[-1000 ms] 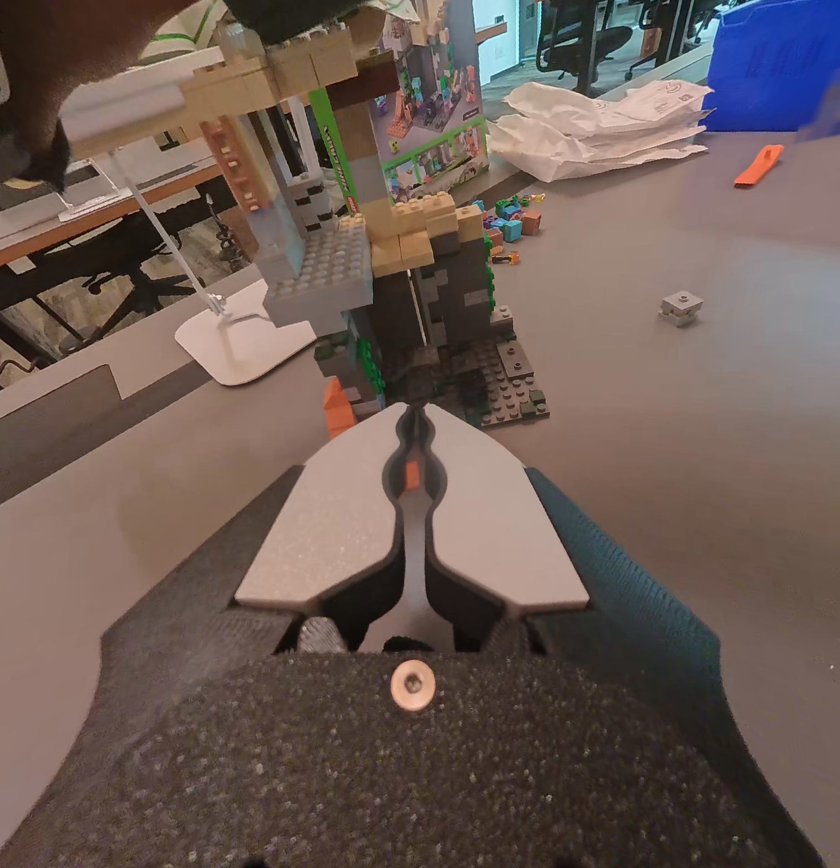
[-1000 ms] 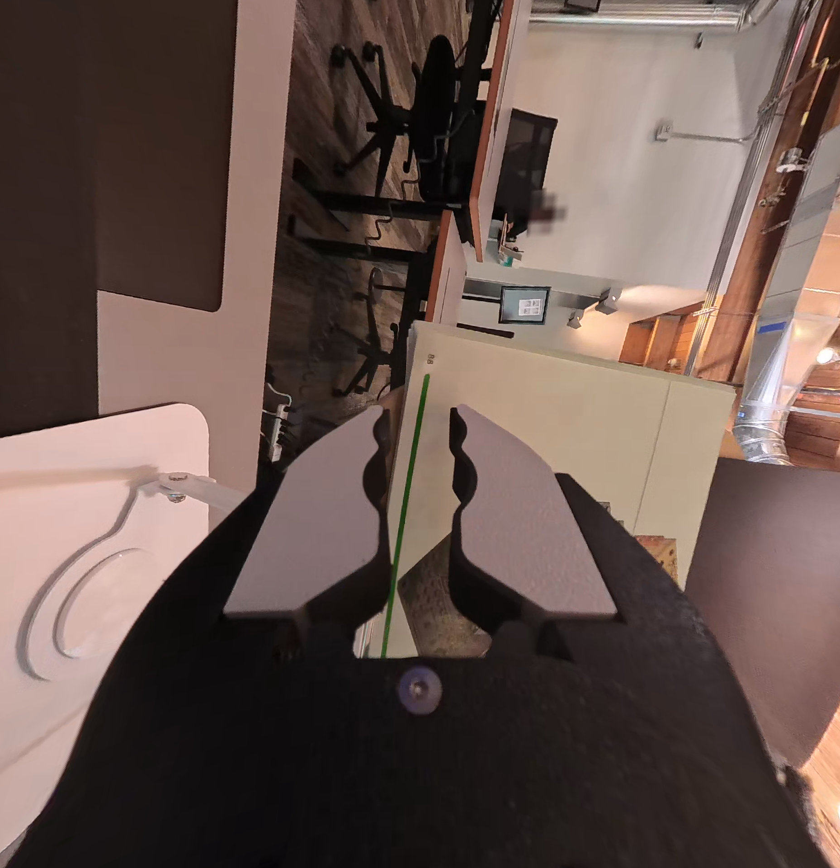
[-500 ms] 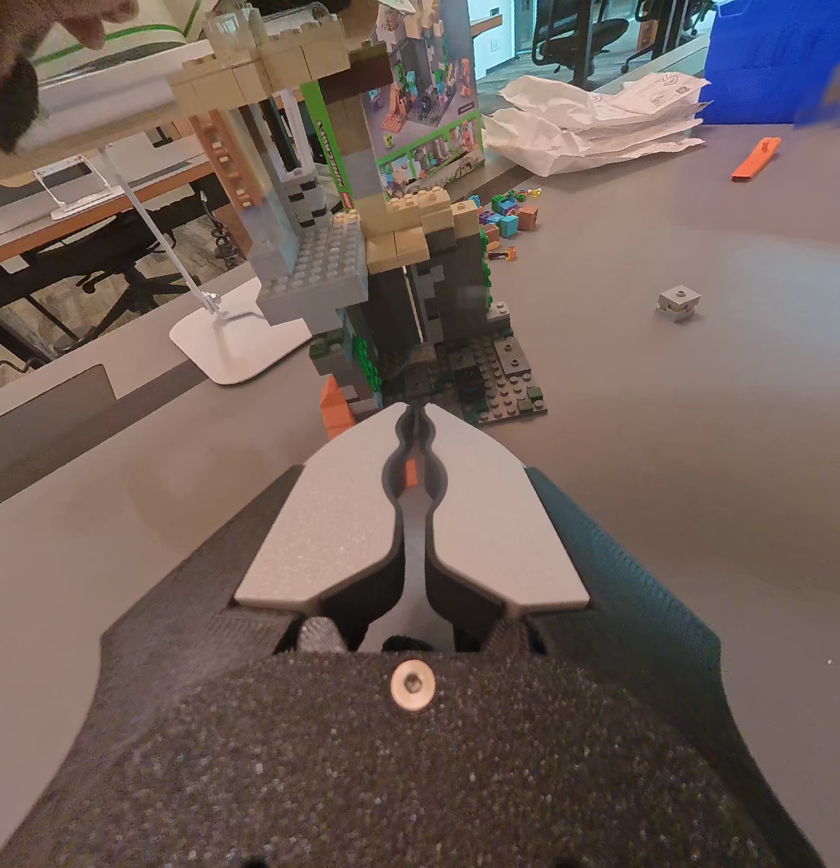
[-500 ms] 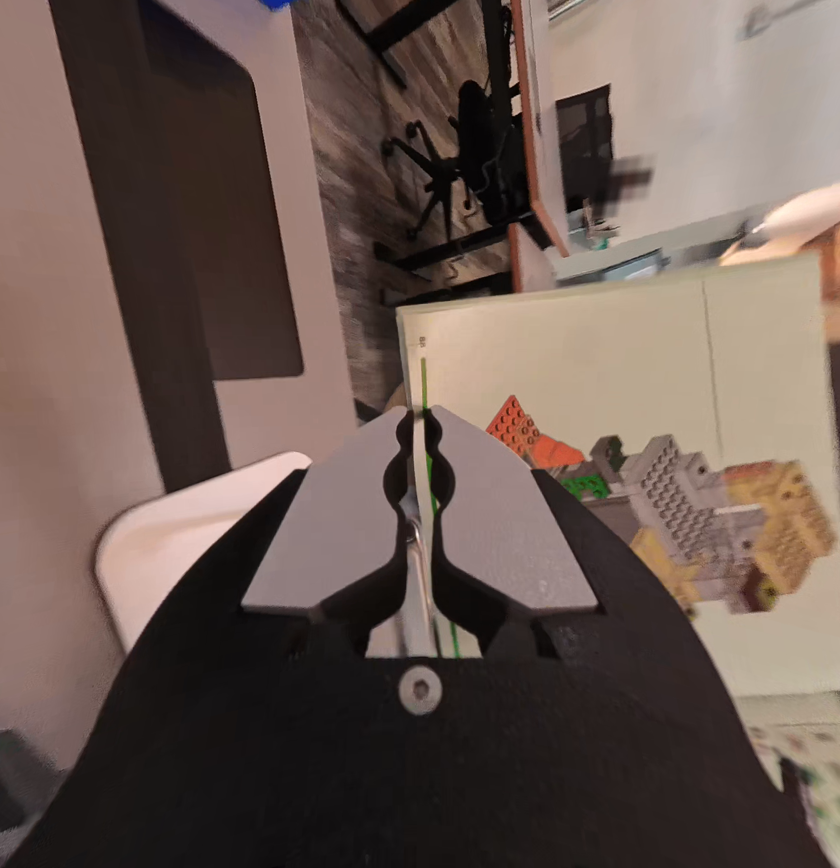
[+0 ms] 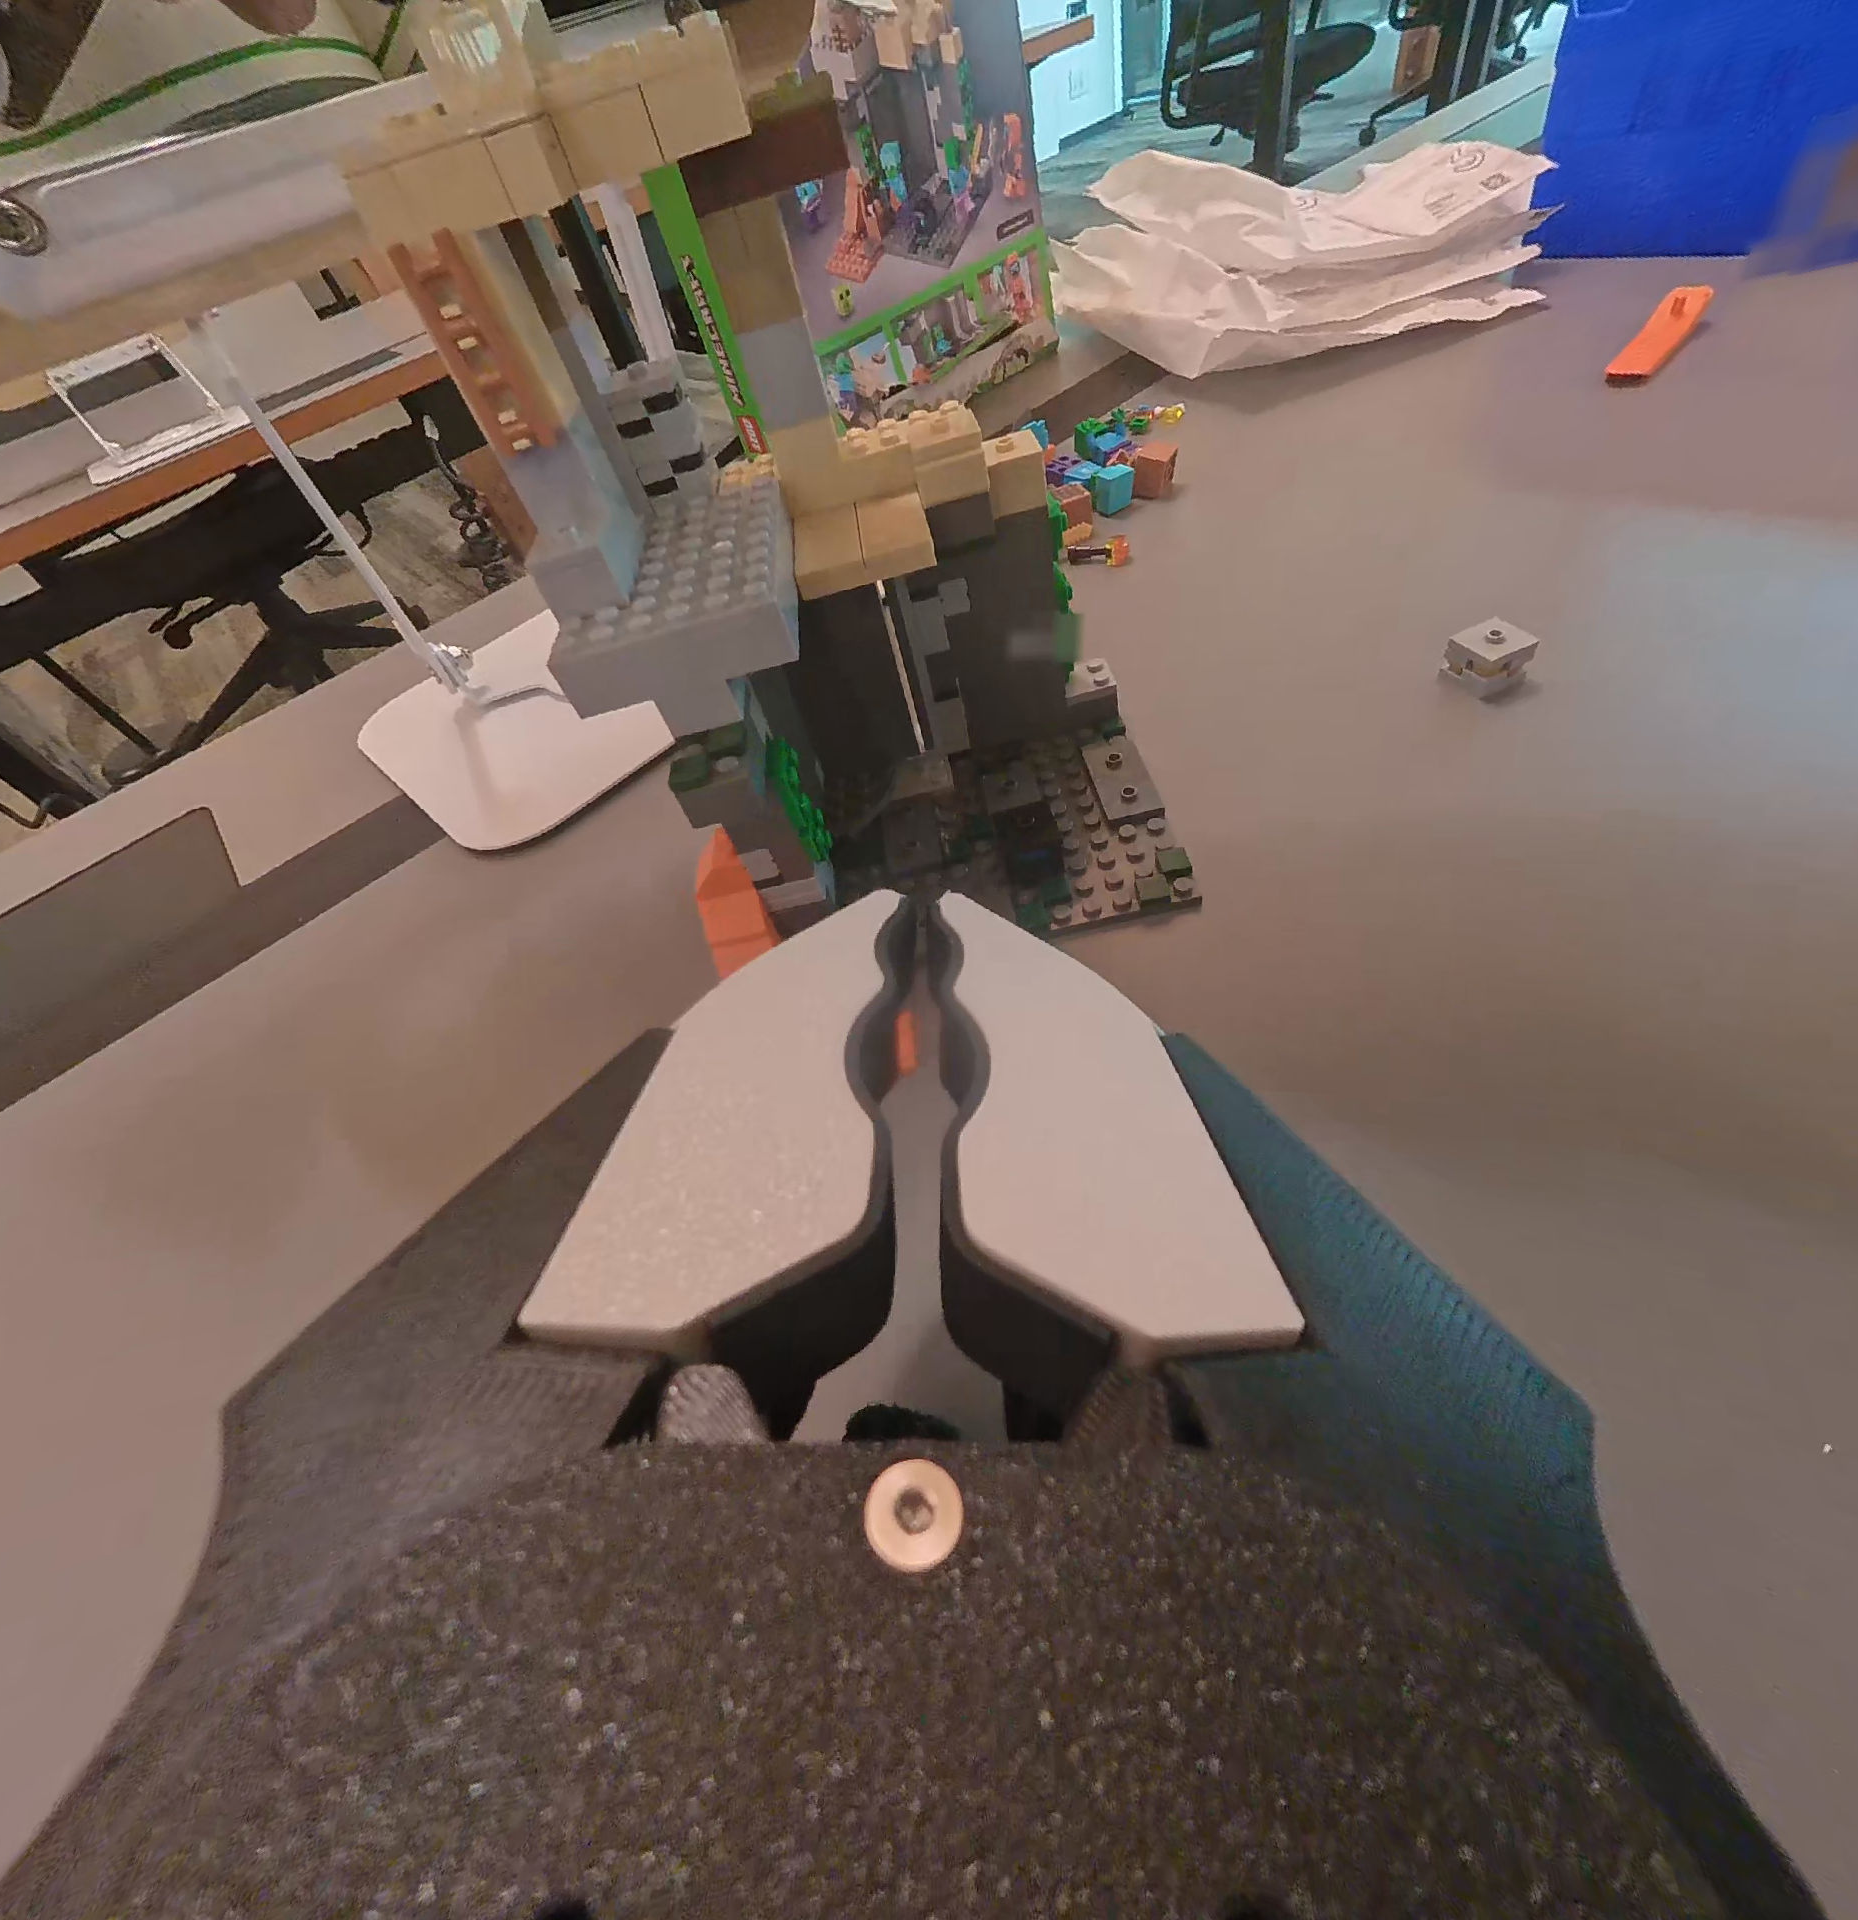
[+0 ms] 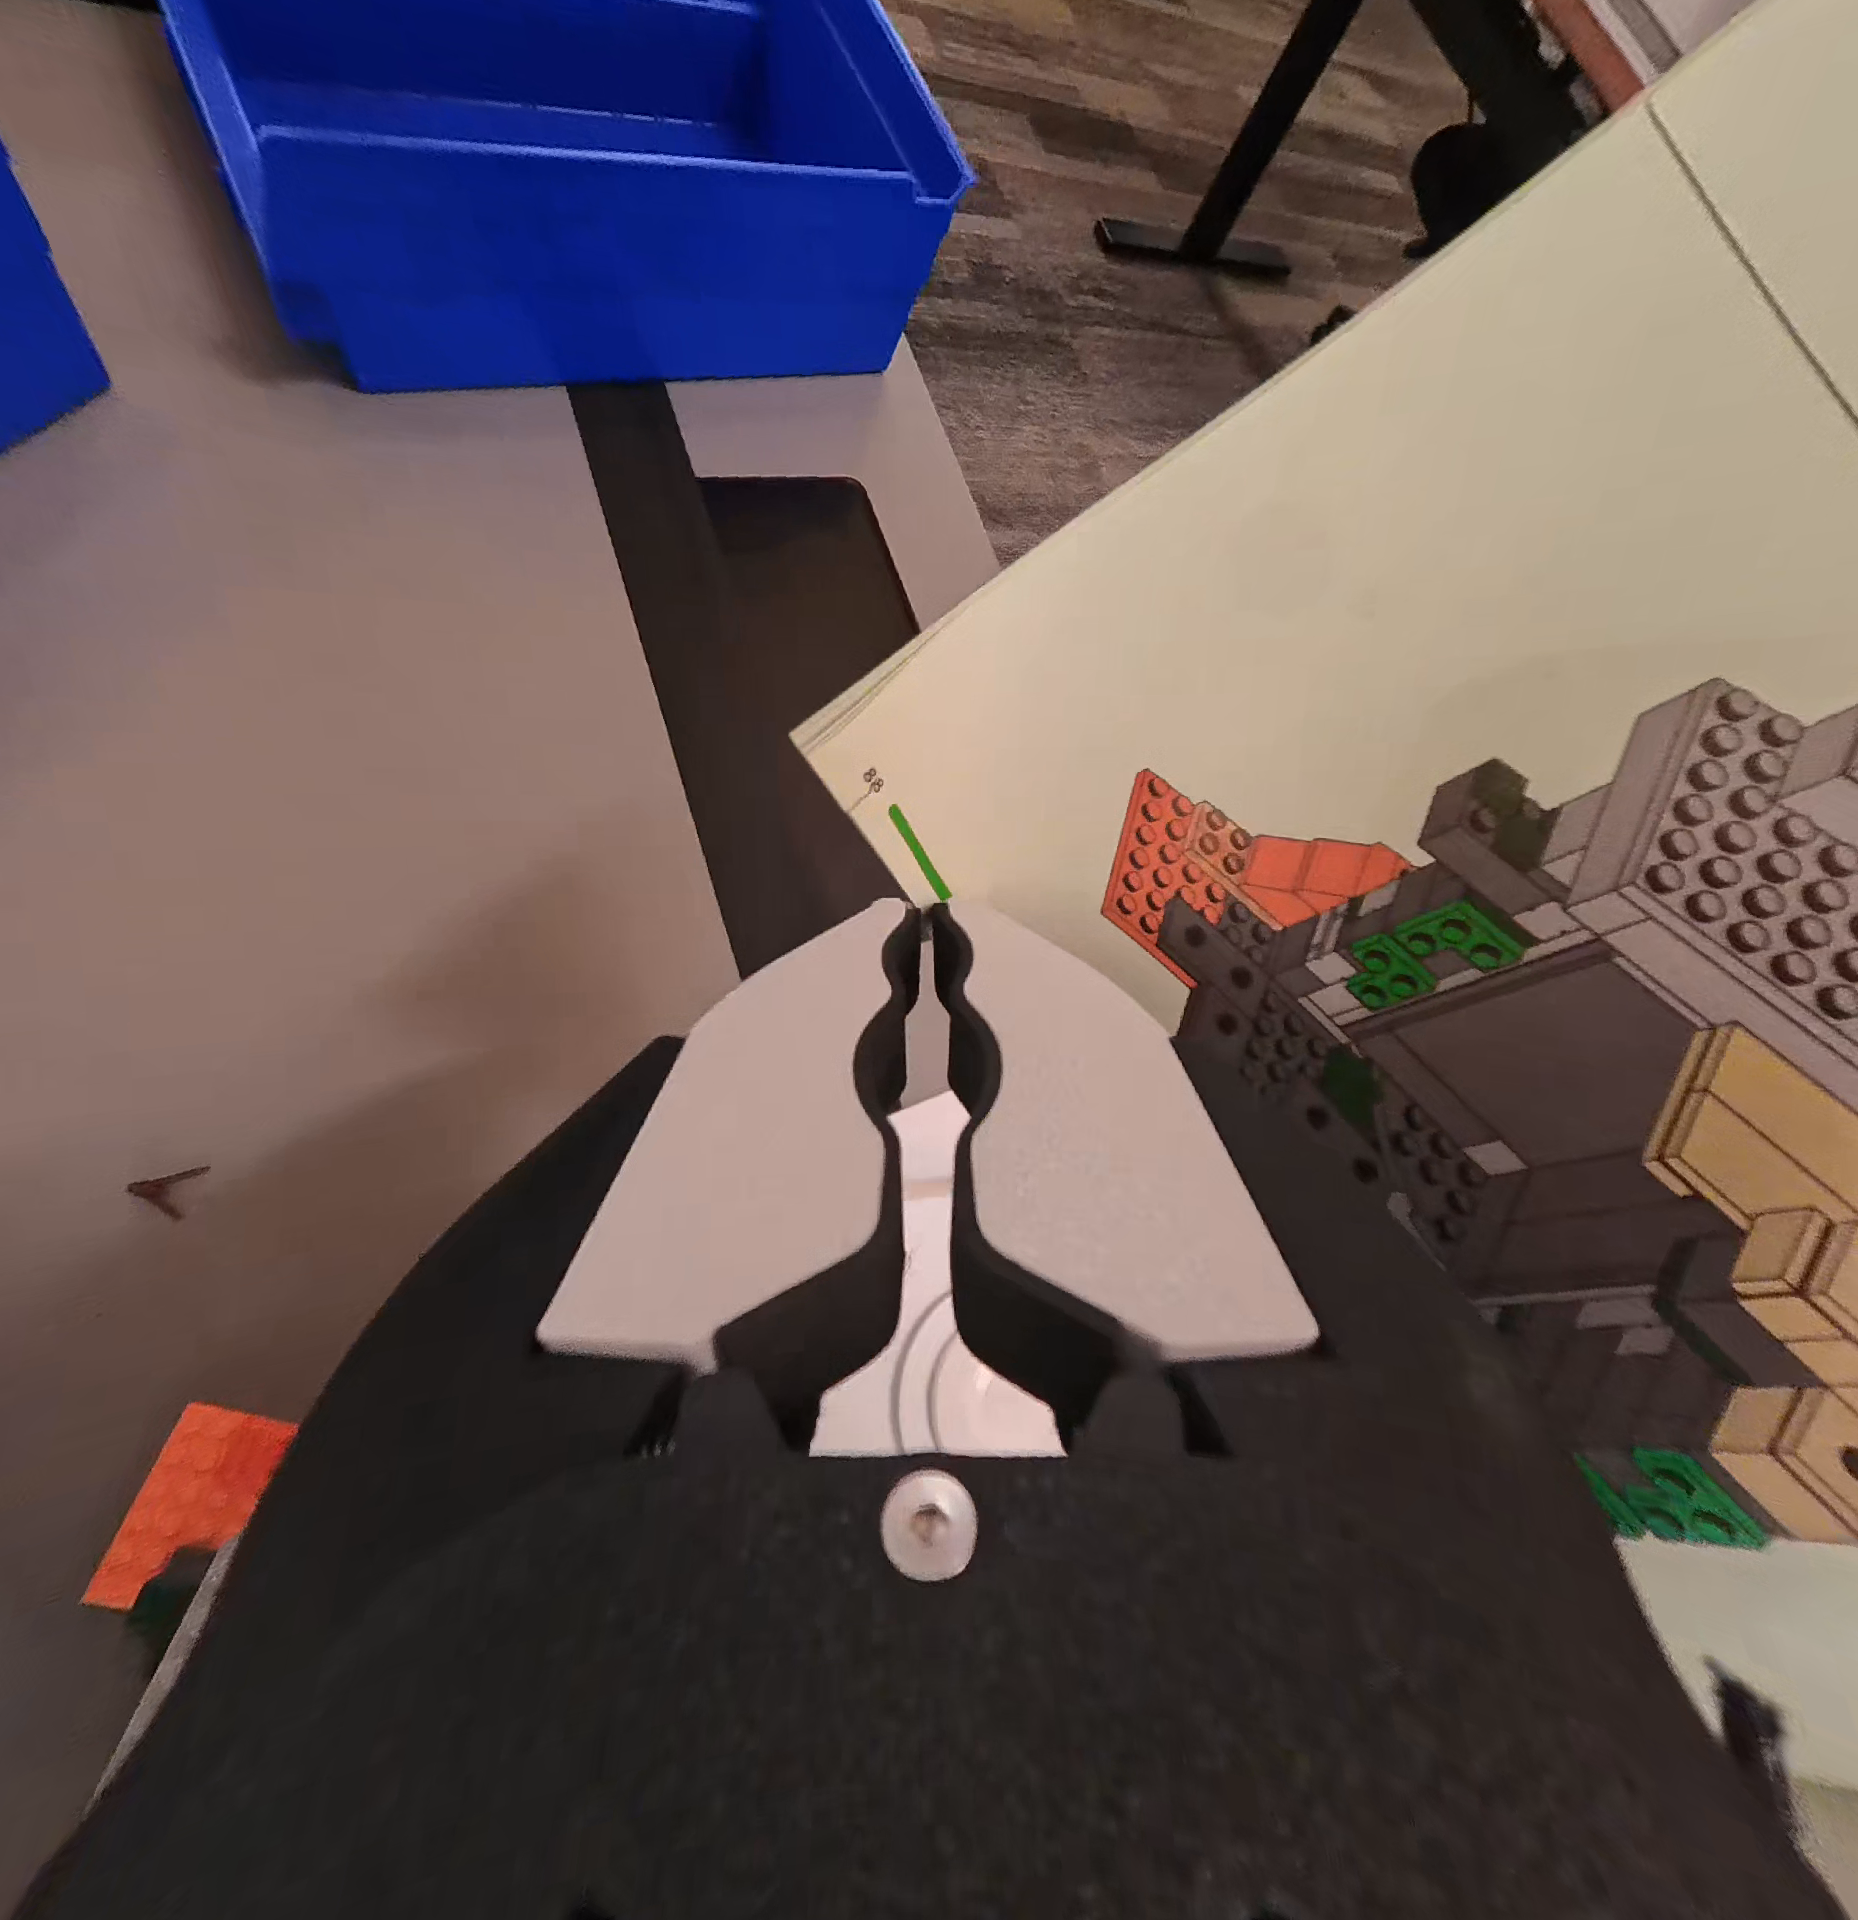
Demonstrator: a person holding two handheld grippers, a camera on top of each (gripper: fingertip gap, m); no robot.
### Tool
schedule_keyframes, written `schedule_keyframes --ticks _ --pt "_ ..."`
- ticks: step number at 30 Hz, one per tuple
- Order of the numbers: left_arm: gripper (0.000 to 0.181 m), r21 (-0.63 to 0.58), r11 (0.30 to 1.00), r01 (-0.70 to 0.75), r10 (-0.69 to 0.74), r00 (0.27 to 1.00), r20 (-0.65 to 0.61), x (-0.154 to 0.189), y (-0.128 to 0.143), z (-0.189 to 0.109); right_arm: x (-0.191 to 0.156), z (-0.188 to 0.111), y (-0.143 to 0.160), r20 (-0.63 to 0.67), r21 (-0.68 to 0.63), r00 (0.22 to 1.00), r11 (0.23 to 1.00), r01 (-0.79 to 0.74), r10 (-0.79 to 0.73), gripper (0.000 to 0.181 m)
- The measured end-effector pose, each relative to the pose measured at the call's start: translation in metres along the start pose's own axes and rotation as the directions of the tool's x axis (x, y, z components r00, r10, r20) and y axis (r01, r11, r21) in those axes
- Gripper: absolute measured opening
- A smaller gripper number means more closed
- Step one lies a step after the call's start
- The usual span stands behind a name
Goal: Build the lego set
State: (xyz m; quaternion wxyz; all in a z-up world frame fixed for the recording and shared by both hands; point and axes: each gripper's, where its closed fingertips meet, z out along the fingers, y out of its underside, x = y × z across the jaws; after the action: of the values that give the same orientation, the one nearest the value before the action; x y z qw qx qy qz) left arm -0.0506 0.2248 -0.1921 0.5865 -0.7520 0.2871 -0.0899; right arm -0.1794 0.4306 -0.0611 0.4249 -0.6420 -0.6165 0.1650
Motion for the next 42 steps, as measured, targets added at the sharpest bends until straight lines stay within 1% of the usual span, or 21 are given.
schedule_keyframes --ticks 4,12,23,27,31,36,39,42 --pt "0.001 -0.001 1.000 -0.002 0.002 1.000 -0.001 0.000 0.000 0.000 -0.002 0.002 -0.001 0.043 -0.001 0.999 1.000 -0.016 0.016 0.002" --pt "0.001 -0.001 1.000 0.001 -0.001 1.000 -0.002 0.000 0.000 -0.002 -0.004 0.004 0.001 0.088 -0.019 0.996 1.000 -0.015 0.016 0.004" --pt "0.001 -0.001 1.000 0.001 -0.001 1.000 -0.004 0.000 0.001 -0.003 -0.007 0.004 -0.003 0.080 -0.024 0.996 0.999 0.038 -0.036 0.001" --pt "0.001 0.000 1.000 0.001 -0.001 1.000 -0.004 0.000 0.001 -0.003 -0.010 -0.001 -0.006 0.100 0.000 0.995 1.000 0.020 -0.020 0.000" --pt "0.001 0.001 1.000 0.002 -0.002 1.000 -0.004 0.000 0.001 -0.004 -0.010 -0.018 -0.014 0.105 0.079 0.994 0.996 -0.034 0.026 0.000" --pt "0.001 0.001 1.000 -0.001 0.001 1.000 -0.003 0.000 0.001 -0.004 -0.006 -0.058 -0.018 0.075 0.243 0.991 0.962 -0.125 0.109 0.000" --pt "0.001 0.000 1.000 -0.004 0.004 1.000 -0.002 0.000 0.001 -0.004 0.003 -0.087 -0.011 0.034 0.344 0.983 0.921 -0.181 0.181 0.000" --pt "0.001 -0.001 1.000 -0.006 0.006 1.000 -0.002 0.001 0.001 -0.004 0.015 -0.115 0.005 -0.021 0.426 0.965 0.875 -0.228 0.262 0.000"
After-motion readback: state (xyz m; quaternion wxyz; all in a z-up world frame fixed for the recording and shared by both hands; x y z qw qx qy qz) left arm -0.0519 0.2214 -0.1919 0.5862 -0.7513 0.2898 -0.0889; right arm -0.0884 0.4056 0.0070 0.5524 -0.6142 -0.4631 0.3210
